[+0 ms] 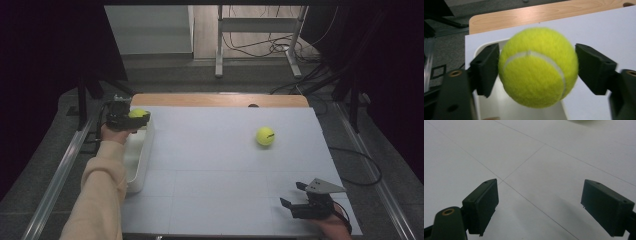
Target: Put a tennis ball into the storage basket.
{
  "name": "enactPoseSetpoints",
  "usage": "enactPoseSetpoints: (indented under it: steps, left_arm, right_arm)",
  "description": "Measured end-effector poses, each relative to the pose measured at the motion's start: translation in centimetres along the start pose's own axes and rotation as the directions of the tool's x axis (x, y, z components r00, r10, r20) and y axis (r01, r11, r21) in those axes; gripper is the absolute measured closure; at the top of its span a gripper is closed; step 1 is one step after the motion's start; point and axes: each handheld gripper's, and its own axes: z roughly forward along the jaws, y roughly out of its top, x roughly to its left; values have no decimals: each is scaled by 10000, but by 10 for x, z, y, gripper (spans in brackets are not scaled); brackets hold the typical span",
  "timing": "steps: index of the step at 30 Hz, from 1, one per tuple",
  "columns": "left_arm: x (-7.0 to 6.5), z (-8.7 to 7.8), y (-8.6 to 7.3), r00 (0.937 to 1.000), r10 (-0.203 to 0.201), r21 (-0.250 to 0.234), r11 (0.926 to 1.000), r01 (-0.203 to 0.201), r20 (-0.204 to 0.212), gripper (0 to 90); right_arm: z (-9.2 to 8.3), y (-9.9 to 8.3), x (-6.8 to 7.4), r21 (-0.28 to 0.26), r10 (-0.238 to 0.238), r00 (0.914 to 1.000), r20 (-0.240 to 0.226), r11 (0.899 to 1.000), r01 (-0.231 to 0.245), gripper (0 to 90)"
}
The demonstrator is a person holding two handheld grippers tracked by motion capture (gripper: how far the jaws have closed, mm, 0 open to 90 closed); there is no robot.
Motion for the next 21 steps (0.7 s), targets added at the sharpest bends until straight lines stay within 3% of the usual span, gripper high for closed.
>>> enactPoseSetpoints:
  steps: [2,8,13,21]
  left_arm:
    - [-2,-3,1,10000,13,-204,9998,-12,62,144]
    - [-11,-12,1,9969,209,-546,9984,-167,765,127]
    - [-24,-19,-3,9891,445,-928,9952,-317,1400,126]
    - [-40,-32,-11,9784,676,-1445,9887,-394,1955,130]
  right_arm:
    - [0,0,0,9,2,10000,-5,10000,-2,149]
    - [0,0,1,6,20,10000,-19,10000,-20,149]
    - [1,1,0,-37,70,10000,-59,10000,-70,149]
    - [1,1,-3,-111,145,9997,-184,9998,-147,149]
